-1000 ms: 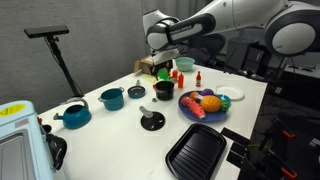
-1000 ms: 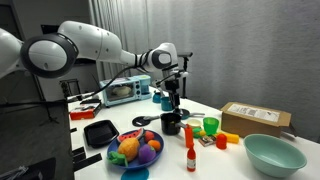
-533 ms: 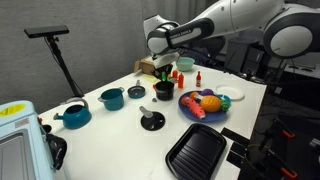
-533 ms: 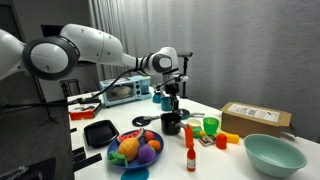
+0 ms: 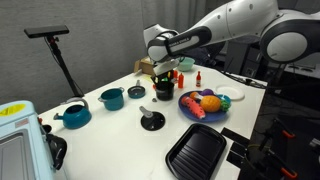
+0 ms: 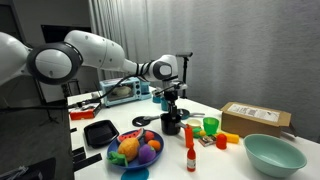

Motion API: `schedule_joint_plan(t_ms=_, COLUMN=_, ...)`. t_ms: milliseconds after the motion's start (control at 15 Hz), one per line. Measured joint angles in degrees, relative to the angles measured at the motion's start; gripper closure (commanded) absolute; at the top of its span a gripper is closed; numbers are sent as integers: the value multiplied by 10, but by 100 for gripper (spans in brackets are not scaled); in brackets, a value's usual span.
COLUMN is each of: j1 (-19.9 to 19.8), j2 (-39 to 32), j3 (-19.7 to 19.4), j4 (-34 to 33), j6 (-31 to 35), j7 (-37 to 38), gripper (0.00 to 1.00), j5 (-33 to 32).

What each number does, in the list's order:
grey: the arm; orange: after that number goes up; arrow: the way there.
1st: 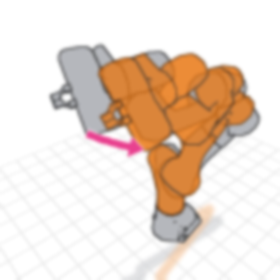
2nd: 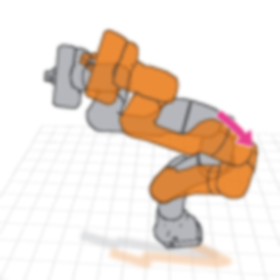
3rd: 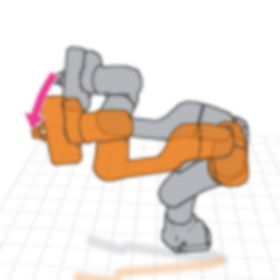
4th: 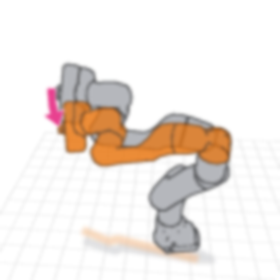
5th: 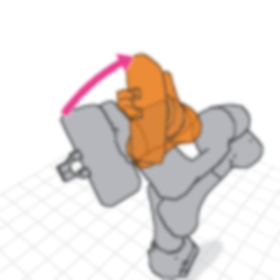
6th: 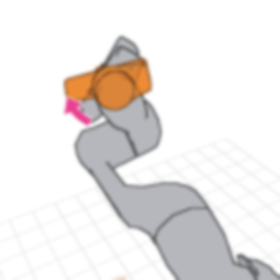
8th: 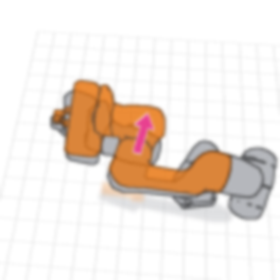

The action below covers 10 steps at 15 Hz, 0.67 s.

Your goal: Remove the black lid from the black pot

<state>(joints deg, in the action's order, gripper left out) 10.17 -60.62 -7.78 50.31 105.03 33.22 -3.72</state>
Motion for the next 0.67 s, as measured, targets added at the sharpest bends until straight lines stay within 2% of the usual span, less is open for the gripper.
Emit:
schedule_joint_plan(t_ms=67, j1=0, j2=-4, j3=0, j4=0, j6=0, j7=3, gripper=2, j5=3)
schedule_joint_plan(t_ms=133, j1=-1, j2=-6, j3=0, j4=0, j6=0, j7=7, gripper=0, j5=7)
schedule_joint_plan(t_ms=667, j1=-3, j2=-12, j3=0, j4=0, j6=6, j7=16, gripper=0, j5=24)
